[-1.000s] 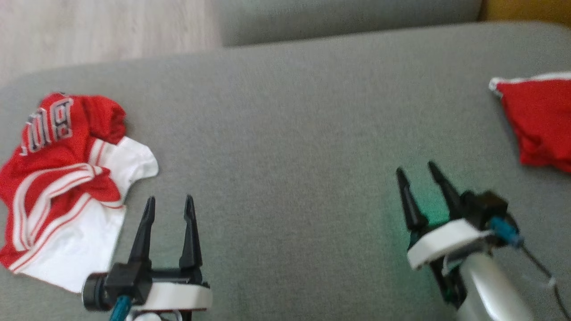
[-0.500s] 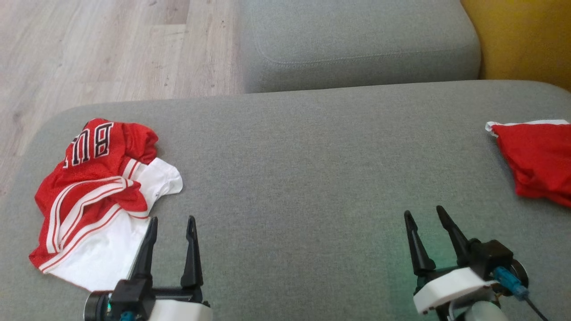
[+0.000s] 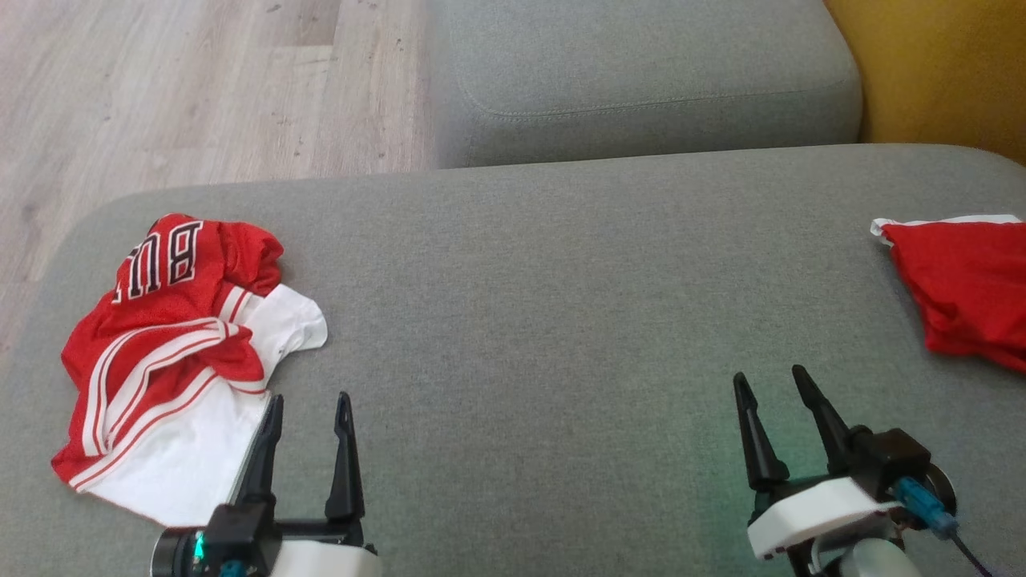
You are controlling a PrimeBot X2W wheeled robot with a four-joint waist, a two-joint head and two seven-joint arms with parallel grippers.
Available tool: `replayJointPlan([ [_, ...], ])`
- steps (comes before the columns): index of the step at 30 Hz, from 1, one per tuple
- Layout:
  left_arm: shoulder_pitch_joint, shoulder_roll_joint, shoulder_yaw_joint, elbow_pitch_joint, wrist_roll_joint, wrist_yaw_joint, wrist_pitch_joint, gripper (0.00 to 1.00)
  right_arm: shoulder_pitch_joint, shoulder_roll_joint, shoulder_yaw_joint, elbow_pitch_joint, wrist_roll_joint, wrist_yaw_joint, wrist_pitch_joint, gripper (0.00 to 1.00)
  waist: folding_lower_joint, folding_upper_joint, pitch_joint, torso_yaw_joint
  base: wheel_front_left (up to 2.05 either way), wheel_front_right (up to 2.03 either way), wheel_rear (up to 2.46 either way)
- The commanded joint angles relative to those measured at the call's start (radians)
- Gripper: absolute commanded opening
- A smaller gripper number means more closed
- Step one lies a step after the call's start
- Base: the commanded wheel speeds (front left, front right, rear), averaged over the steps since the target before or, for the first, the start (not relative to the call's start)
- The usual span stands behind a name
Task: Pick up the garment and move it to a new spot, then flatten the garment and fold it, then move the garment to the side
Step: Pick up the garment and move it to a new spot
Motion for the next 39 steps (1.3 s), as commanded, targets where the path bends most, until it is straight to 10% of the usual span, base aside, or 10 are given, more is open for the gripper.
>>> replayJointPlan([
  [1, -0.036, -0.001, 0.036, -0.026, 0.007, 0.007, -0.002, 1.0, -0.016, -0.001, 0.016, -0.039, 0.005, -0.001, -0.013, 1.0, 0.0, -0.0001, 0.001, 0.001, 0.0, 0.0, 0.0],
  [11, -0.033, -0.001, 0.054, -0.025, 0.004, 0.023, -0.002, 1.0, -0.014, -0.001, 0.001, -0.045, 0.005, -0.001, -0.014, 1.0, 0.0, -0.0001, 0.012, 0.04, 0.0, 0.0, 0.0],
  [28, 0.013, -0.001, 0.144, -0.046, 0.01, 0.027, -0.002, 1.0, -0.021, -0.001, 0.047, -0.044, 0.021, -0.001, -0.014, 1.0, 0.0, -0.0001, 0.021, 0.316, 0.0, 0.0, 0.0],
  [39, -0.124, -0.001, 0.238, -0.096, 0.028, 0.008, -0.002, 1.0, -0.084, -0.023, 0.011, -0.084, -0.052, -0.001, -0.014, 1.0, 0.0, -0.0001, 0.194, 0.332, 0.0, 0.0, 0.0],
])
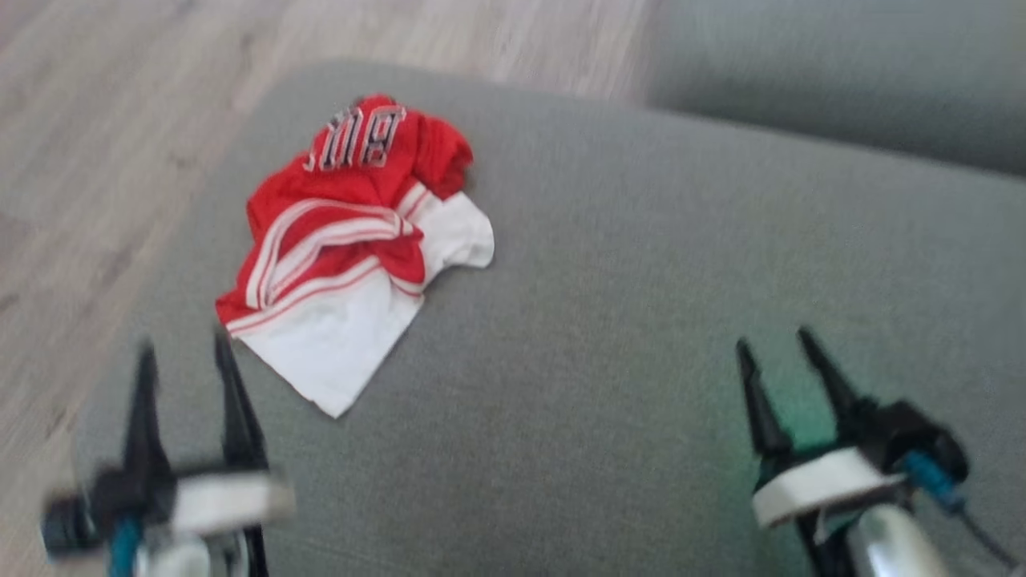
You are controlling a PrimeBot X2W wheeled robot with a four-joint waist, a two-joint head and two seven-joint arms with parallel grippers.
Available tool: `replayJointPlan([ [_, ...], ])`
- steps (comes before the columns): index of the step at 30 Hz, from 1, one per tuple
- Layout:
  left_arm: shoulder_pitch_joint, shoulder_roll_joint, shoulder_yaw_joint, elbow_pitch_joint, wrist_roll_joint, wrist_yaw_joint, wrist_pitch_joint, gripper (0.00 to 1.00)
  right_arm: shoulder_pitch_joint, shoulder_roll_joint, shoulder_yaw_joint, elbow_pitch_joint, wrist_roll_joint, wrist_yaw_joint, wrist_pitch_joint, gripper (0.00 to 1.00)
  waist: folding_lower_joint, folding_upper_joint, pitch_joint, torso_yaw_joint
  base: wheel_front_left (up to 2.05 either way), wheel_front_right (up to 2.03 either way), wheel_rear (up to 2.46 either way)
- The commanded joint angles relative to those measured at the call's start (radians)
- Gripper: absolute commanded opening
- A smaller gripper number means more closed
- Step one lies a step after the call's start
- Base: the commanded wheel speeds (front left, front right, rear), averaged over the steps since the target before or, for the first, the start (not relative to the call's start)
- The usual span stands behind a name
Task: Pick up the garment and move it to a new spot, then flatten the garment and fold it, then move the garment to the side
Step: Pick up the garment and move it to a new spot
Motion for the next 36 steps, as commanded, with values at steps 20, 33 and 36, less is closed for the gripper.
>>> replayJointPlan([
  [20, -0.762, 0.01, 0.057, 0.824, -0.089, -0.116, 0.089, 1.0, -0.185, -0.223, -0.014, -0.132, -0.061, -0.001, -0.011, 1.0, 0.0, 0.0, 0.422, -0.077, 0.0, 0.0, 0.0],
  [33, -0.798, 0.083, 0.046, 0.637, -0.04, -0.173, -0.002, 0.0, -0.196, -0.141, 0.005, -0.112, -0.041, -0.001, -0.011, 1.0, 0.0, 0.0, 0.253, -0.126, 0.0, 0.0, 0.0],
  [36, -0.786, 0.106, 0.033, 0.501, -0.015, -0.184, -0.002, 0.0, -0.182, -0.09, 0.012, -0.101, -0.034, -0.001, -0.011, 1.0, 0.0, 0.0, 0.164, -0.169, 0.0, 0.0, 0.0],
])
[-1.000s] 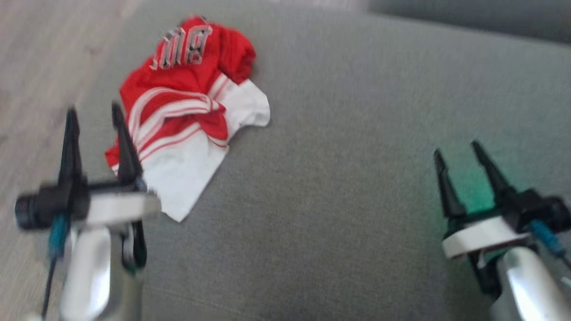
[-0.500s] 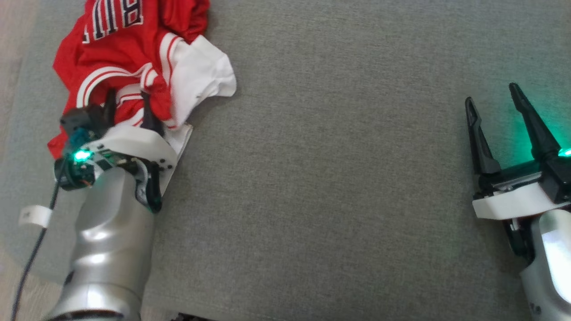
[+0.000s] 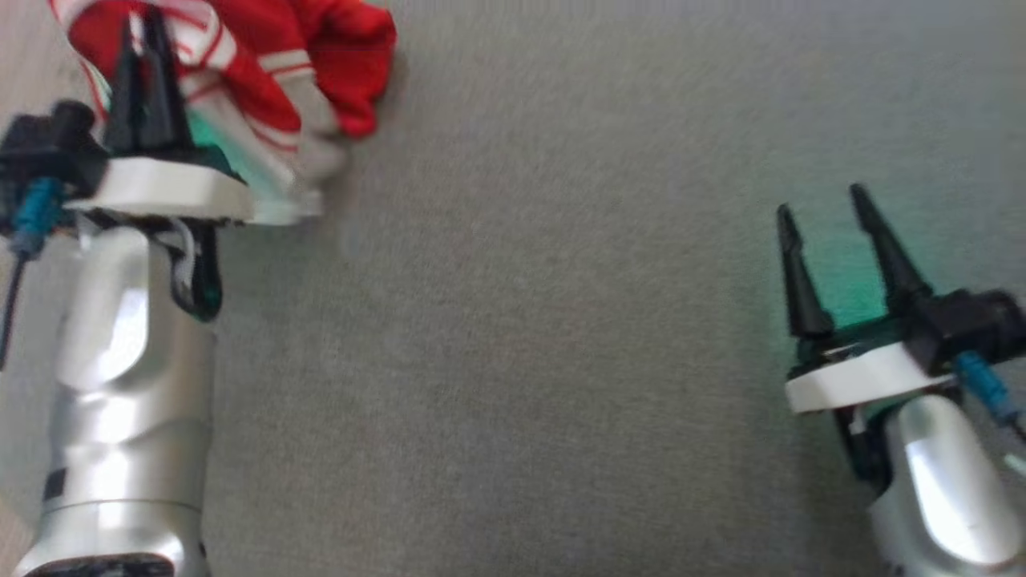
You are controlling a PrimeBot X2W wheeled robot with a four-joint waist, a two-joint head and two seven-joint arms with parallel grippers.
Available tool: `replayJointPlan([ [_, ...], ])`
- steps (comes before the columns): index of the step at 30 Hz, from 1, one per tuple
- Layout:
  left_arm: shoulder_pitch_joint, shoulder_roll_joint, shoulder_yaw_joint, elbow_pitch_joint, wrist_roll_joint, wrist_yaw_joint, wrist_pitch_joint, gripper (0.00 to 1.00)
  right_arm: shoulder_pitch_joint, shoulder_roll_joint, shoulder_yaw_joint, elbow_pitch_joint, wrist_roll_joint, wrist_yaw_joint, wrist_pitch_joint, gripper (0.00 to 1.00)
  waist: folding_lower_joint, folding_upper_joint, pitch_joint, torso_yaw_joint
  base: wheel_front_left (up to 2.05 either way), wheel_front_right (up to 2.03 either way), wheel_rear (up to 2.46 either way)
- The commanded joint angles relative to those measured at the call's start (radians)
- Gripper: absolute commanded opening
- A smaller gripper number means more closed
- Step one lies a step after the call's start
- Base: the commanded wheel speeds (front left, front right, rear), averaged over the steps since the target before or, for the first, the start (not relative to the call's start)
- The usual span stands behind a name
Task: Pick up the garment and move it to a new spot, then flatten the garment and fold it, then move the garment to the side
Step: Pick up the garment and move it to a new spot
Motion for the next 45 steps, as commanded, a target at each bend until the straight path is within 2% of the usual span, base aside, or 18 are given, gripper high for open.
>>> replayJointPlan([
  [1, -0.002, 0.059, 0.002, -0.101, 0.016, -0.011, -0.011, 0.0, 0.035, 0.032, 0.021, -0.02, 0.016, -0.001, 0.001, 1.0, 0.0, 0.0, -0.133, -0.075, 0.0, 0.0, 0.0],
  [4, -0.022, 0.085, -0.04, -0.195, 0.031, -0.02, 0.0, 0.0, 0.062, 0.066, 0.018, -0.021, 0.027, -0.001, 0.001, 1.0, 0.0, 0.0, -0.209, -0.137, 0.0, 0.0, 0.0],
  [5, -0.022, 0.085, -0.04, -0.195, 0.031, -0.02, 0.0, 0.0, 0.062, 0.066, 0.018, -0.021, 0.027, -0.001, 0.001, 1.0, 0.0, 0.0, -0.209, -0.137, 0.0, 0.0, 0.0],
  [10, -0.068, 0.103, -0.137, -0.373, 0.026, -0.029, 0.112, 0.0, 0.101, 0.096, 0.011, -0.035, 0.035, -0.001, 0.001, 1.0, 0.0, 0.0, -0.281, -0.242, 0.0, 0.0, 0.0],
  [14, -0.087, 0.09, -0.214, -0.503, -0.018, -0.031, 0.201, 0.0, 0.113, 0.104, 0.02, -0.051, 0.035, -0.001, 0.001, 1.0, 0.0, 0.0, -0.291, -0.325, 0.0, 0.0, 0.0],
  [18, -0.078, 0.08, -0.282, -0.572, -0.044, -0.032, 0.246, 0.0, 0.108, 0.109, 0.022, -0.071, 0.042, -0.001, 0.001, 1.0, 0.0, 0.0, -0.271, -0.404, 0.0, 0.0, 0.0],
  [24, -0.007, 0.057, -0.416, -0.521, -0.029, -0.032, 0.225, 0.0, 0.087, 0.112, 0.044, -0.094, 0.069, -0.001, 0.001, 1.0, 0.0, 0.0, -0.172, -0.486, 0.0, 0.0, 0.0],
  [27, 0.047, 0.049, -0.499, -0.409, 0.031, -0.031, 0.146, 0.0, 0.074, 0.112, 0.062, -0.098, 0.089, -0.001, 0.001, 1.0, 0.0, 0.0, -0.104, -0.505, 0.0, 0.0, 0.0],
  [30, 0.094, 0.019, -0.55, -0.241, 0.059, -0.018, 0.051, 0.0, 0.059, 0.112, 0.075, -0.094, 0.101, -0.001, 0.001, 1.0, 0.0, 0.0, -0.046, -0.509, 0.0, 0.0, 0.0],
  [31, 0.104, 0.01, -0.559, -0.185, 0.066, -0.007, 0.03, 0.62, 0.054, 0.112, 0.079, -0.091, 0.103, -0.001, 0.001, 1.0, 0.0, 0.0, -0.032, -0.509, 0.0, 0.0, 0.0],
  [32, 0.113, -0.001, -0.563, -0.135, 0.066, 0.004, 0.015, 1.0, 0.05, 0.112, 0.082, -0.089, 0.106, -0.001, 0.001, 1.0, 0.0, 0.0, -0.021, -0.507, 0.0, 0.0, 0.0],
  [34, 0.127, -0.023, -0.563, -0.074, 0.052, 0.022, -0.004, 1.0, 0.046, 0.112, 0.077, -0.086, 0.11, -0.001, 0.001, 1.0, 0.0, 0.0, -0.008, -0.497, 0.0, 0.0, 0.0],
  [36, 0.146, -0.038, -0.56, -0.071, 0.033, 0.034, -0.009, 1.0, 0.048, 0.113, 0.067, -0.079, 0.112, -0.001, 0.001, 1.0, 0.0, 0.0, -0.012, -0.477, 0.0, 0.0, 0.0],
  [39, 0.216, -0.048, -0.537, -0.174, 0.012, 0.066, -0.01, 1.0, 0.06, 0.113, 0.051, -0.063, 0.112, -0.001, 0.001, 1.0, 0.0, 0.0, -0.046, -0.435, 0.0, 0.0, 0.0],
  [40, 0.286, -0.05, -0.515, -0.247, -0.006, 0.081, -0.01, 1.0, 0.073, 0.113, 0.041, -0.052, 0.112, -0.001, 0.001, 1.0, 0.0, 0.0, -0.08, -0.402, 0.0, 0.0, 0.0],
  [45, 0.485, -0.053, -0.428, -0.397, -0.043, 0.115, -0.011, 1.0, 0.114, 0.113, 0.021, -0.024, 0.113, -0.001, 0.001, 1.0, 0.0, 0.0, -0.188, -0.317, 0.0, 0.0, 0.0],
])
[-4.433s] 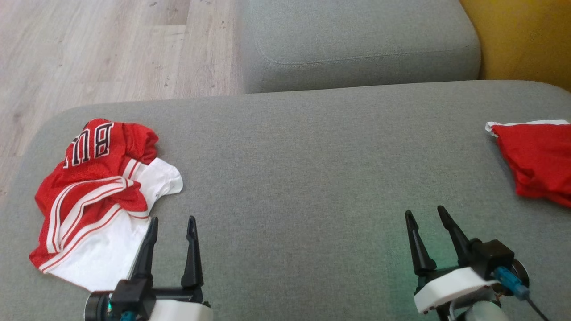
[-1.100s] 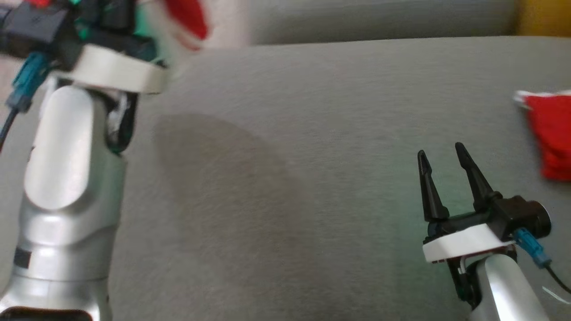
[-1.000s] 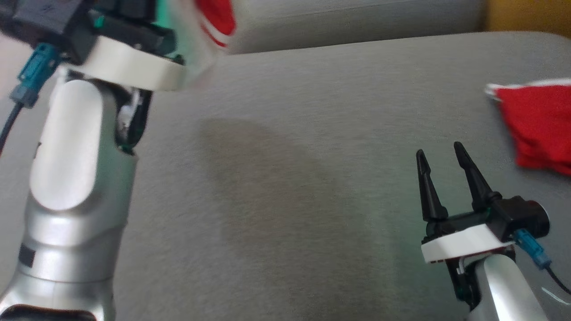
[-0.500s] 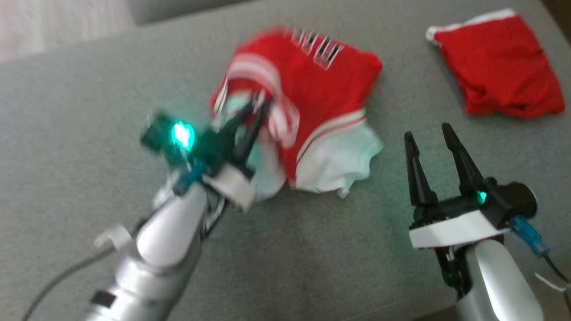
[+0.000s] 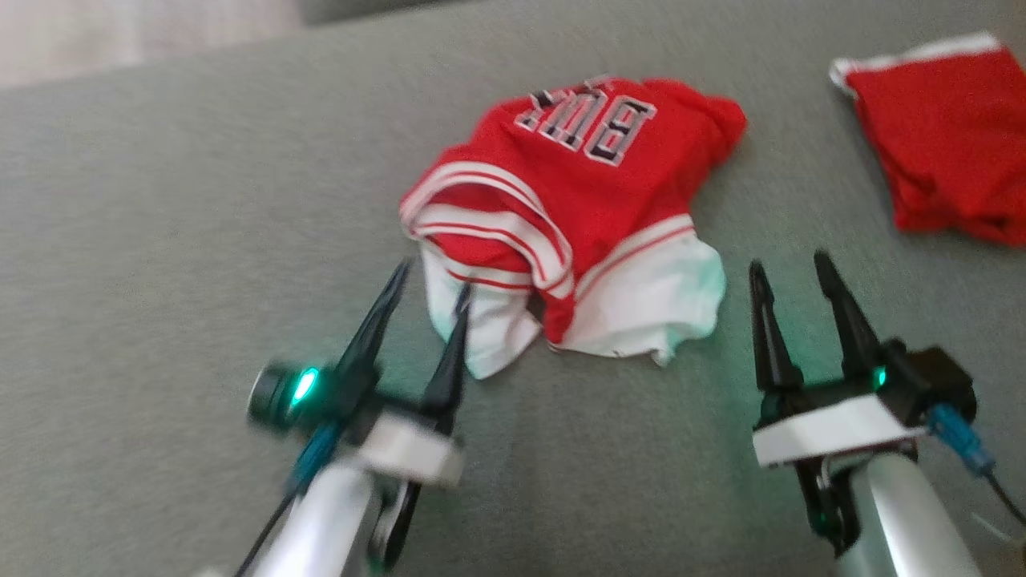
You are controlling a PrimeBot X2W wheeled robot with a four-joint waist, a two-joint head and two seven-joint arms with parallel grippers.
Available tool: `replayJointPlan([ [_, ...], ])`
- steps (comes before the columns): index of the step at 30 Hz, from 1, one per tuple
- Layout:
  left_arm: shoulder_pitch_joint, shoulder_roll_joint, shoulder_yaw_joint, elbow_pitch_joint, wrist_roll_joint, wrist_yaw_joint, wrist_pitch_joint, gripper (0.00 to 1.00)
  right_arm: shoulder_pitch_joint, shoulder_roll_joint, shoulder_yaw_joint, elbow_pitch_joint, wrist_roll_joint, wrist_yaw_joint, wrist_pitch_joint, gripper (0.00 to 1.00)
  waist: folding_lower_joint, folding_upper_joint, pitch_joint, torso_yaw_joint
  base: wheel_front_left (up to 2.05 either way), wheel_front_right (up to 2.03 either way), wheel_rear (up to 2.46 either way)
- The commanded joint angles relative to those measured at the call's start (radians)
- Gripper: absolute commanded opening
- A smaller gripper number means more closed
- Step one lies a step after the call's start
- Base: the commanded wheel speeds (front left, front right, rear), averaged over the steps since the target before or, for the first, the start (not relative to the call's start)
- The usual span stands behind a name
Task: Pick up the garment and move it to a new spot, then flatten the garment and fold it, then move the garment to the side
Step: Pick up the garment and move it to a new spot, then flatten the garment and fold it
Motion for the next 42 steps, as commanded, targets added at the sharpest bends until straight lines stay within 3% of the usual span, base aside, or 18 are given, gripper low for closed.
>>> replayJointPlan([
  [1, 0.034, 0.003, 0.067, -0.075, -0.008, 0.02, -0.008, 1.0, 0.011, -0.001, 0.016, -0.023, 0.006, -0.001, 0.001, 1.0, 0.0001, 0.0, -0.106, 0.093, 0.0, 0.0, 0.0],
  [10, 0.301, 0.002, 0.226, -0.271, -0.023, 0.093, -0.008, 1.0, 0.131, -0.001, 0.002, -0.011, 0.022, -0.001, 0.001, 1.0, 0.0001, 0.0, -0.254, 0.195, 0.0, 0.0, 0.0],
  [19, 0.376, 0.001, 0.252, -0.297, 0.068, 0.076, -0.008, 1.0, 0.189, -0.001, 0.032, 0.009, 0.011, -0.001, 0.001, 1.0, 0.0001, 0.0, -0.289, 0.207, 0.0, 0.0, 0.0],
  [42, 0.397, 0.001, 0.264, -0.28, 0.058, 0.081, -0.008, 1.0, 0.2, 0.0, 0.048, 0.021, 0.009, -0.001, 0.001, 1.0, 0.0001, 0.0, -0.299, 0.181, 0.0, 0.0, 0.0],
])
